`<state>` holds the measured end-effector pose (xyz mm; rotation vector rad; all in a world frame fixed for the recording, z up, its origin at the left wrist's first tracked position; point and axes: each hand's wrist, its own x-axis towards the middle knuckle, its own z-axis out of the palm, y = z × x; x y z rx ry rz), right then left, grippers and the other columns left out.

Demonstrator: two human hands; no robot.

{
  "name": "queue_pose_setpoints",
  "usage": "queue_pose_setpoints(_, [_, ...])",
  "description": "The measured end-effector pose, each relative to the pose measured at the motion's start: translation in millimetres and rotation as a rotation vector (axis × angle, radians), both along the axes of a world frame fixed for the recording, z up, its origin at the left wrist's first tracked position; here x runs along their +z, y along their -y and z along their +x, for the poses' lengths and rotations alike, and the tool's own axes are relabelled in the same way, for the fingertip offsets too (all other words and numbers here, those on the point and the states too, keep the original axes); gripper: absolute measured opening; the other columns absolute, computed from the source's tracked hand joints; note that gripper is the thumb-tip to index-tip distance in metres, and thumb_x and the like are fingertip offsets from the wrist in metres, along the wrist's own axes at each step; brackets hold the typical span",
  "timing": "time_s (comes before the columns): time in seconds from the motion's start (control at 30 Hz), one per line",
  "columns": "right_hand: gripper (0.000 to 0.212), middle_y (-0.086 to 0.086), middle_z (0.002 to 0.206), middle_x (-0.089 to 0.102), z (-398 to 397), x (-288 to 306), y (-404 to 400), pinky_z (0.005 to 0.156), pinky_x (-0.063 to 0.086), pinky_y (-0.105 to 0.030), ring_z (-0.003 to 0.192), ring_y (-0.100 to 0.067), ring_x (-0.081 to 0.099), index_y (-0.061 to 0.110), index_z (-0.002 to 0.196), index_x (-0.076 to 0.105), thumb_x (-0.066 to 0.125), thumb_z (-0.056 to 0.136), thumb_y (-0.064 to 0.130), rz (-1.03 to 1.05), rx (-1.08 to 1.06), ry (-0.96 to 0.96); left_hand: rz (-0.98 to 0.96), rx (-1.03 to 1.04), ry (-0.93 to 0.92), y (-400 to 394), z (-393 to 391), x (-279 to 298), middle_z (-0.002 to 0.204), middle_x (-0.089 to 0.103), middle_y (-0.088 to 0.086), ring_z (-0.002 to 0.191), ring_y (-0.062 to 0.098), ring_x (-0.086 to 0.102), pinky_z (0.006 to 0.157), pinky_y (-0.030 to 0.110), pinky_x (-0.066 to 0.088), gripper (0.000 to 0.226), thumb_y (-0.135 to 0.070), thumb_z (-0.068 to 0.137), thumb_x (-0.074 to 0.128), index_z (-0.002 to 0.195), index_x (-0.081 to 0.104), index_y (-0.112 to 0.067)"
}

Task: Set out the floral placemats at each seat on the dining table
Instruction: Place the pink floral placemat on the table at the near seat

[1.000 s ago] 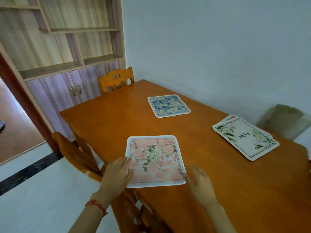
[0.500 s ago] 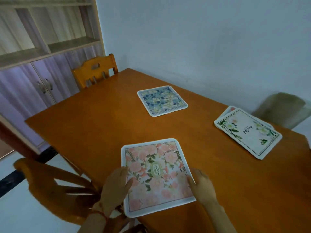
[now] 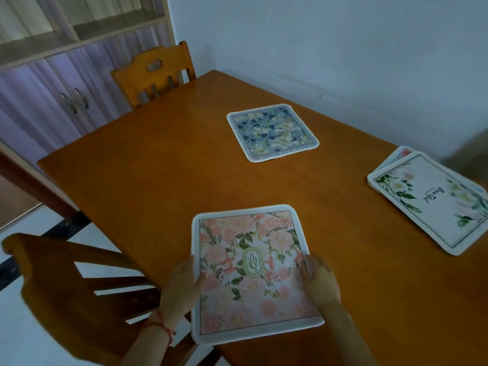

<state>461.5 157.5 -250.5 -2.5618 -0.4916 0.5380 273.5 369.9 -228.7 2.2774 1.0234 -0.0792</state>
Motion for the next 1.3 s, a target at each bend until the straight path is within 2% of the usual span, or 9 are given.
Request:
queue_pose_setpoints(0.13, [0.024, -0.008, 0.121, 0.056, 3, -14, -1, 0.079, 0.055, -0.038, 0.105, -0.023, 0.055, 0.015, 0.116, 0.056, 0.05, 0.093, 0.02, 0.046, -0.037, 0.051, -0.081, 0.024, -0.004, 4, 9, 7, 0.139, 0.043, 0.006, 0.131, 0.02, 0.036, 0.104, 0.027, 0.029, 0.044, -0.029, 0.096, 0.041, 0.135, 0.037, -0.01])
queue_pose_setpoints(0.23, [0.03, -0.011, 0.119, 0.056, 6, -19, -3, 0.084, 0.051, -0.039, 0.108, -0.028, 0.052, 0.009, 0.118, 0.055, 0.054, 0.09, 0.018, 0.08, -0.1, 0.043, -0.135, 0.11, 0.023, 2, 11, -1, 0.134, 0.048, 0.009, 0.129, 0.024, 0.04, 0.102, 0.03, 0.032, 0.042, -0.022, 0.093, 0.049, 0.132, 0.042, -0.007])
queue_pose_setpoints(0.4, [0.019, -0.005, 0.101, 0.06, 10, -28, -4, 0.069, 0.05, -0.033, 0.092, -0.024, 0.055, 0.014, 0.103, 0.061, 0.057, 0.085, 0.019, 0.123, -0.239, -0.049, -0.181, 0.242, 0.155, -7, 12, -11, 0.106, 0.058, 0.003, 0.101, 0.019, 0.055, 0.078, 0.015, 0.041, 0.034, -0.007, 0.085, 0.06, 0.118, 0.054, -0.004])
queue_pose_setpoints(0.57, [0.015, -0.008, 0.091, 0.066, 4, -30, 4, 0.049, 0.04, -0.02, 0.071, -0.021, 0.061, 0.012, 0.097, 0.065, 0.056, 0.085, 0.01, 0.158, -0.283, -0.101, -0.252, 0.318, 0.125, -15, 13, -20, 0.092, 0.068, 0.009, 0.087, 0.029, 0.063, 0.063, 0.024, 0.049, 0.022, 0.005, 0.083, 0.055, 0.102, 0.062, -0.005])
queue_pose_setpoints(0.63, [0.014, -0.006, 0.087, 0.068, 1, -26, 7, 0.049, 0.044, -0.022, 0.068, -0.019, 0.063, 0.011, 0.096, 0.066, 0.056, 0.086, 0.008, 0.175, -0.288, -0.108, -0.234, 0.311, 0.145, -16, 12, -24, 0.08, 0.066, 0.004, 0.072, 0.023, 0.061, 0.051, 0.016, 0.041, 0.022, 0.006, 0.083, 0.055, 0.089, 0.063, -0.014])
queue_pose_setpoints(0.7, [0.014, -0.004, 0.083, 0.069, -2, -23, 10, 0.053, 0.049, -0.025, 0.067, -0.018, 0.064, 0.013, 0.093, 0.067, 0.056, 0.086, 0.007, 0.195, -0.306, -0.108, -0.198, 0.309, 0.154, -15, 12, -24, 0.083, 0.068, 0.012, 0.058, 0.012, 0.054, 0.041, 0.012, 0.039, 0.022, 0.006, 0.083, 0.055, 0.094, 0.064, -0.011])
queue_pose_setpoints(0.83, [0.011, 0.0, 0.082, 0.07, -8, -17, 16, 0.052, 0.049, -0.021, 0.068, -0.012, 0.065, 0.013, 0.092, 0.068, 0.059, 0.086, 0.011, 0.254, -0.343, -0.107, -0.145, 0.316, 0.172, -18, 11, -25, 0.073, 0.065, 0.007, 0.051, 0.008, 0.05, 0.037, 0.012, 0.037, 0.011, -0.001, 0.083, 0.06, 0.09, 0.066, -0.007])
queue_pose_setpoints(0.97, [0.009, 0.002, 0.081, 0.069, -15, -7, 21, 0.05, 0.048, -0.015, 0.066, -0.008, 0.065, 0.018, 0.085, 0.065, 0.062, 0.085, 0.01, 0.311, -0.36, -0.092, -0.098, 0.3, 0.202, -18, 12, -19, 0.077, 0.068, 0.01, 0.059, 0.017, 0.054, 0.048, 0.016, 0.034, 0.008, -0.005, 0.081, 0.065, 0.088, 0.067, -0.007])
queue_pose_setpoints(1.3, [0.009, 0.007, 0.076, 0.064, -39, 24, 54, 0.043, 0.046, -0.008, 0.064, -0.001, 0.062, 0.015, 0.089, 0.064, 0.061, 0.086, 0.007, 0.417, -0.496, -0.035, -0.234, 0.224, 0.296, -6, 26, 2, 0.091, 0.067, 0.008, 0.082, 0.027, 0.064, 0.074, 0.039, 0.055, 0.013, -0.006, 0.082, 0.063, 0.095, 0.063, -0.009])
